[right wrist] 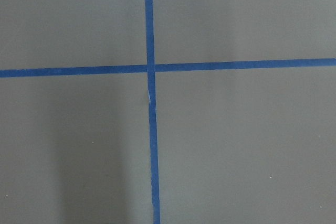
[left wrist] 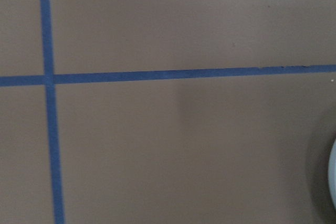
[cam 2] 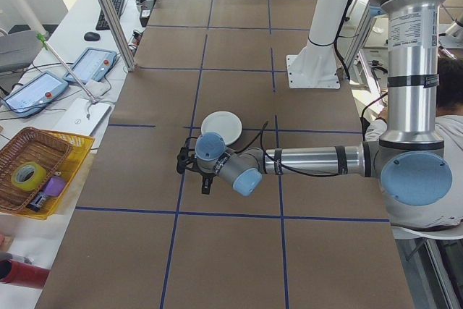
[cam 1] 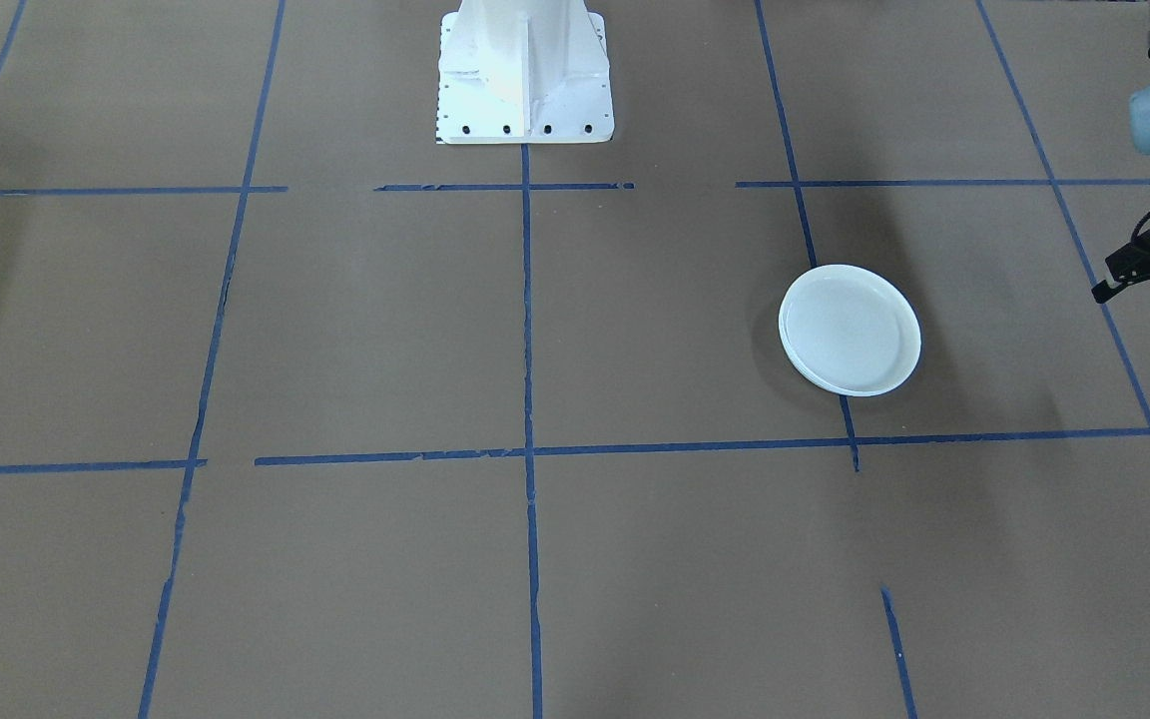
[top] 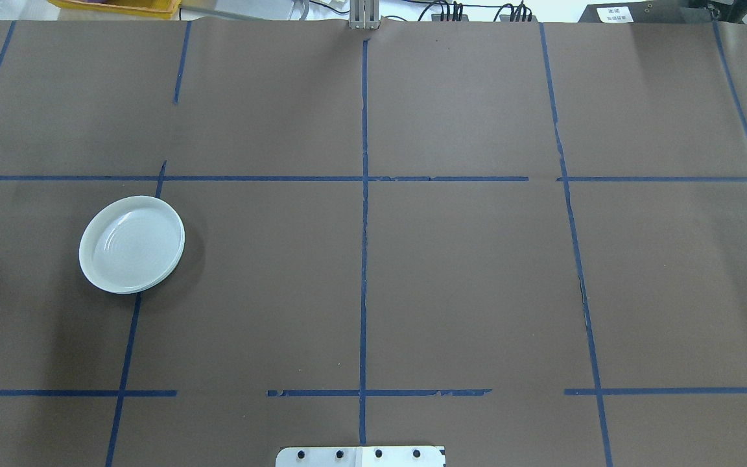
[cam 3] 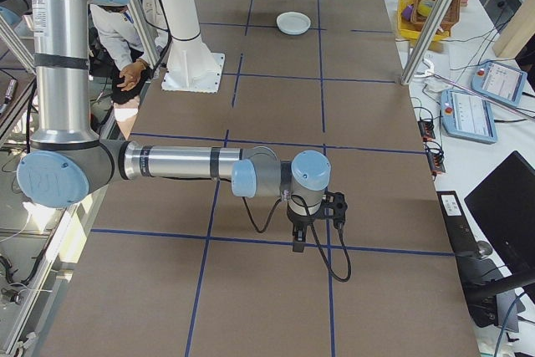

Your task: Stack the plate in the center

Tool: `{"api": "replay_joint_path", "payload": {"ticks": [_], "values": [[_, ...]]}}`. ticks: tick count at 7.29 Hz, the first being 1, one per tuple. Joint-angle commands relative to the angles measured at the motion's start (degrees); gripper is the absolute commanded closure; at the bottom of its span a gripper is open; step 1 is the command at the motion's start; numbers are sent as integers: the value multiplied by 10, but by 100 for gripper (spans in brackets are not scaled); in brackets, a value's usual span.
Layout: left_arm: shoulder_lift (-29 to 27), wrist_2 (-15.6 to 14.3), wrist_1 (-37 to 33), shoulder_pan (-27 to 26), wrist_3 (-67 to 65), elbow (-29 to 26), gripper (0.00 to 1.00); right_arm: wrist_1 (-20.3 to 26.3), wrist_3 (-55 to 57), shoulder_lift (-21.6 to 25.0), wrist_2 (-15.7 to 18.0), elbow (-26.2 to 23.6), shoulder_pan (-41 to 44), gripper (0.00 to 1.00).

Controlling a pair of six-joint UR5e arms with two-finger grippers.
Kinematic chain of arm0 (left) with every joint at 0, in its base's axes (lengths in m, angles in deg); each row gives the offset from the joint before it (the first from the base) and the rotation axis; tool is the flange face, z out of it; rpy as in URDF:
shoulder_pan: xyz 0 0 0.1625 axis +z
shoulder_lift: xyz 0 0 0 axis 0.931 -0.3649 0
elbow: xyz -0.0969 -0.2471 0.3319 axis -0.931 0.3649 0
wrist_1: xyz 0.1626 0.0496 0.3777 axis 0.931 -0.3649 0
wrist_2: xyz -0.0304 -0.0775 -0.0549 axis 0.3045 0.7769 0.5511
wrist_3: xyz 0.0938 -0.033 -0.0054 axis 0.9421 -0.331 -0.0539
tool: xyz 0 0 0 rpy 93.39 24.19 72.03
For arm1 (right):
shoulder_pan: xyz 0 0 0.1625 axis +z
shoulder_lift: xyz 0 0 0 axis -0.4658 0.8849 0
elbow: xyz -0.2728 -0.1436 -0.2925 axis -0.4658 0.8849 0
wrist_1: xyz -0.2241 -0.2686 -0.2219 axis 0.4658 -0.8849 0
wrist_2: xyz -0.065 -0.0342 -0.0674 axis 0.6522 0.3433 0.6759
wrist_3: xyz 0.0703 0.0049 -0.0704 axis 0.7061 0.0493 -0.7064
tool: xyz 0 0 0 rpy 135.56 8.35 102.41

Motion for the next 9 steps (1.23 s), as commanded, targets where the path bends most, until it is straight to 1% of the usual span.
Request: {"api": "replay_joint_path", "payload": {"ticks": [1,2,3,6,7,9], "values": [[-3,-4,182,-60,155,49,0,0,0,0,0,0,0,0],[-4,-5,249,-86,207,71,0,0,0,0,1,0,1,0],[-5,-5,275,-106,243,74,0,0,0,0,0,0,1,0],[-7,-3,289,-150,247,67,0,0,-1,0,0,0,0,0],[-20,-3,289,-156,239,65,0,0,0,0,1,0,0,0],[-15,-3,282,-156,239,68,0,0,0,0,1,0,0,0]]}}
